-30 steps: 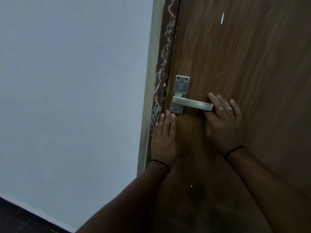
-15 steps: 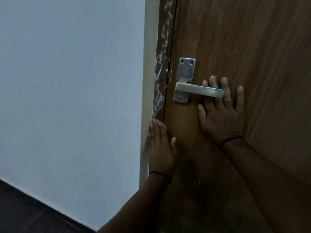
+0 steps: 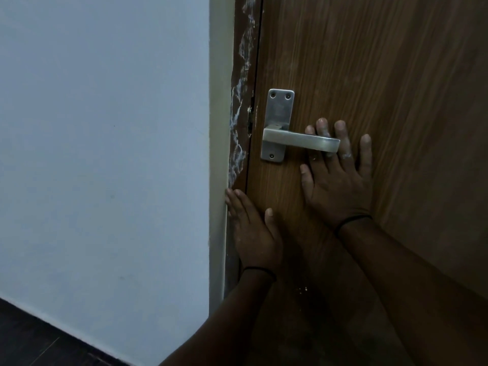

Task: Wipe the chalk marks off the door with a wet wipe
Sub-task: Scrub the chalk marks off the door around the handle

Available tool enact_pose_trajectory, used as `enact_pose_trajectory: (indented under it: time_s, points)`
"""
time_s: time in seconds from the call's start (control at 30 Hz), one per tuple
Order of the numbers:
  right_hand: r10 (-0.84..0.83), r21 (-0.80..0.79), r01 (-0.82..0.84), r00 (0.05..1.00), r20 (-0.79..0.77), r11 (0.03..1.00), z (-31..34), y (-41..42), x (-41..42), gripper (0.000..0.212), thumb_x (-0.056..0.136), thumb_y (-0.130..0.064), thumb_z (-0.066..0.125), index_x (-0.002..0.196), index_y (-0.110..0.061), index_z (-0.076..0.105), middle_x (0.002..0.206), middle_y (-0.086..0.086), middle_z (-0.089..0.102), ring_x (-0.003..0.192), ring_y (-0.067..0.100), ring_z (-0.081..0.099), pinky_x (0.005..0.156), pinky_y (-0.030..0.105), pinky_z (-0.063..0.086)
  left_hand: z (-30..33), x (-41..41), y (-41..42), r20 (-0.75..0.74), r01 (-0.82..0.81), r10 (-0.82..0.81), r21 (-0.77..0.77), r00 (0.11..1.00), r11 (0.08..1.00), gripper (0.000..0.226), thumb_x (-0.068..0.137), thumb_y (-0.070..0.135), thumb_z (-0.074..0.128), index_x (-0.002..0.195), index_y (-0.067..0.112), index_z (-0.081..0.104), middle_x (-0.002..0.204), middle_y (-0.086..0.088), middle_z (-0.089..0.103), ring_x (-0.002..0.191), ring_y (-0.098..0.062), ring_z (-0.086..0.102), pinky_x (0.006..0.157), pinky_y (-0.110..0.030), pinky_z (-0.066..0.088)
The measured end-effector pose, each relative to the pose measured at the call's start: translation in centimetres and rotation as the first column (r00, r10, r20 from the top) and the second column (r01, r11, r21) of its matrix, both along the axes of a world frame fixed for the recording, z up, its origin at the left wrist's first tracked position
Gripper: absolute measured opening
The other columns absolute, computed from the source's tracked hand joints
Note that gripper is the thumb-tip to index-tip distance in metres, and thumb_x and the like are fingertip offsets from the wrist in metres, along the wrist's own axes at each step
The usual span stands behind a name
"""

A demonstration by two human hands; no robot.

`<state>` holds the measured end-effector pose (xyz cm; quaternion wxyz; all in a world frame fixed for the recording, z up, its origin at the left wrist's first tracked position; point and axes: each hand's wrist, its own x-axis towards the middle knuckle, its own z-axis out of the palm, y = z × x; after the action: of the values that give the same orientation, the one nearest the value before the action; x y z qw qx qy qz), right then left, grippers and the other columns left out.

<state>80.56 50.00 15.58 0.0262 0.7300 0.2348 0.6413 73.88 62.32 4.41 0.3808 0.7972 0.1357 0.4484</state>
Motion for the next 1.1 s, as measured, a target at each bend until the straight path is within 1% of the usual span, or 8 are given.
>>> enact_pose_trajectory:
  time_s: [0.17,0.3,0.4,0.63,0.73,0.8,1.03,1.1]
  points:
    - [0.003,0.006,-0.003,1.0,-0.008,1.0,0.0,-0.1,0.0,0.062,0.103,-0.042,0.032,0.157,-0.019,0.012,0.164,0.003,0.014,0.152,0.024,0.009,0.121,0.054,0.007,3.3,1.0,0.6,0.095,-0.031,0.023,0.075,0.995,0.997,0.068,0.103,0.033,0.031,0.155,0.009,-0.006,0.164,-0.006,-0.014,0.151,-0.019,-0.011,0.122,-0.038,0.01]
    - [0.01,0.001,-0.01,1.0,-0.017,1.0,0.2,0.0,-0.1,0.062,0.103,-0.042,0.031,0.157,-0.019,0.012,0.164,0.003,0.013,0.151,0.025,0.009,0.12,0.054,0.008,8.1,2.1,2.5,0.154,-0.055,0.027,0.183,0.988,0.982,0.071,0.094,0.028,0.028,0.155,0.01,-0.004,0.164,-0.006,-0.009,0.151,-0.019,-0.009,0.119,-0.023,-0.005]
    - [0.009,0.01,-0.009,1.0,-0.017,1.0,0.2,0.0,-0.2,0.062,0.103,-0.042,0.032,0.157,-0.019,0.014,0.164,0.003,0.013,0.151,0.024,0.009,0.12,0.055,0.01,7.9,1.7,3.0,0.167,-0.037,-0.001,0.224,0.986,0.974,0.073,0.091,0.025,0.029,0.156,0.012,-0.004,0.164,-0.004,-0.009,0.151,-0.017,-0.008,0.122,-0.032,0.005]
    - [-0.001,0.002,0.001,1.0,-0.003,1.0,0.2,0.1,-0.2,0.063,0.102,-0.042,0.033,0.157,-0.019,0.013,0.164,0.002,0.012,0.152,0.024,0.008,0.121,0.054,0.009,0.5,-0.6,2.5,0.009,0.013,-0.015,0.185,1.0,0.983,0.07,0.098,0.029,0.031,0.155,0.014,-0.007,0.164,0.0,-0.013,0.151,-0.013,-0.011,0.122,-0.044,0.017]
    - [0.008,-0.003,-0.008,1.0,-0.007,1.0,0.1,0.0,-0.1,0.063,0.102,-0.042,0.033,0.157,-0.019,0.013,0.164,0.003,0.011,0.152,0.024,0.007,0.121,0.054,0.007,1.8,-0.3,2.0,0.032,0.02,-0.025,0.145,0.999,0.989,0.069,0.099,0.032,0.027,0.153,0.019,-0.013,0.163,0.001,-0.016,0.151,-0.015,-0.01,0.121,-0.044,0.021]
    - [-0.001,0.003,0.001,1.0,0.0,1.0,0.1,0.0,0.0,0.063,0.102,-0.042,0.034,0.157,-0.019,0.014,0.164,0.003,0.012,0.152,0.024,0.008,0.121,0.055,0.009,3.4,0.0,1.8,0.076,0.017,-0.028,0.153,0.997,0.988,0.069,0.098,0.032,0.027,0.153,0.019,-0.014,0.163,0.001,-0.016,0.151,-0.015,-0.011,0.122,-0.041,0.017]
    - [-0.004,-0.006,0.004,1.0,-0.023,1.0,0.2,0.0,-0.2,0.063,0.101,-0.042,0.034,0.157,-0.019,0.015,0.164,0.003,0.012,0.152,0.024,0.007,0.121,0.054,0.007,10.8,1.6,3.0,0.176,-0.028,-0.016,0.243,0.984,0.97,0.069,0.094,0.029,0.023,0.155,0.01,-0.003,0.164,-0.004,-0.01,0.151,-0.018,-0.01,0.122,-0.03,0.009]
    - [-0.014,-0.01,0.013,1.0,-0.022,1.0,0.1,0.0,-0.3,0.063,0.101,-0.043,0.034,0.156,-0.019,0.016,0.164,0.003,0.013,0.152,0.025,0.008,0.121,0.054,0.007,11.6,1.5,3.4,0.178,-0.021,-0.028,0.27,0.984,0.963,0.07,0.092,0.026,0.024,0.155,0.01,-0.001,0.164,-0.004,-0.008,0.151,-0.018,-0.01,0.122,-0.034,0.016]
